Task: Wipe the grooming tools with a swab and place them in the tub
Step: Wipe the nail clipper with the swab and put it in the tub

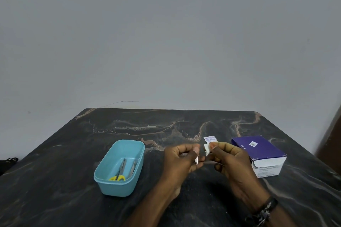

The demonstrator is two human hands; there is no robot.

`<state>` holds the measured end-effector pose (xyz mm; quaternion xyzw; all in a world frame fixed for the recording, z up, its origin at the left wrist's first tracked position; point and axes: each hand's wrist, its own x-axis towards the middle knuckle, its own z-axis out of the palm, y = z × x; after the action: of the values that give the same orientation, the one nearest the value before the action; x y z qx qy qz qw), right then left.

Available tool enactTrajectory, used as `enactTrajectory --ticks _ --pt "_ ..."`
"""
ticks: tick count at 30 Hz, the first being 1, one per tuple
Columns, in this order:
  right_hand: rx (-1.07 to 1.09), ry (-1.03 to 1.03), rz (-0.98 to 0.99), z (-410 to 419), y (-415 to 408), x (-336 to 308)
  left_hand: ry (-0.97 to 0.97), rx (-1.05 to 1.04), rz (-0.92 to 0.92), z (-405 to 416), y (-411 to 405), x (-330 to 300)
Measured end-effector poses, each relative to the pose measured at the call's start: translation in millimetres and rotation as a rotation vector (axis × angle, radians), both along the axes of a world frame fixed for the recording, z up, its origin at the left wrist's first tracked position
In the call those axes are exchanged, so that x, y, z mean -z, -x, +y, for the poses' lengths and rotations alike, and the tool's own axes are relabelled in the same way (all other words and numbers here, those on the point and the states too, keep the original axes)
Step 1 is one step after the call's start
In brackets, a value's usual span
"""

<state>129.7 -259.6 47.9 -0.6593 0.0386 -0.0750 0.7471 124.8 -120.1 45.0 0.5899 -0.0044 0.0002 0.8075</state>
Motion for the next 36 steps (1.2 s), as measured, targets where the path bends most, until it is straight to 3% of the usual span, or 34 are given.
enactTrajectory --ticks 21,29,36 --pt "-0.137 0.052 0.043 -0.3 0.0 4.6 0.039 -0.01 -0.078 0.9 -2.2 2.1" --pt "-0.09 0.048 0.035 0.2 -0.6 6.2 -0.06 0.011 -0.124 -3.5 -0.9 6.3" --pt "-0.17 0.073 0.117 2.2 0.7 2.8 -0.089 -0.099 -0.149 -2.4 -3.3 6.3"
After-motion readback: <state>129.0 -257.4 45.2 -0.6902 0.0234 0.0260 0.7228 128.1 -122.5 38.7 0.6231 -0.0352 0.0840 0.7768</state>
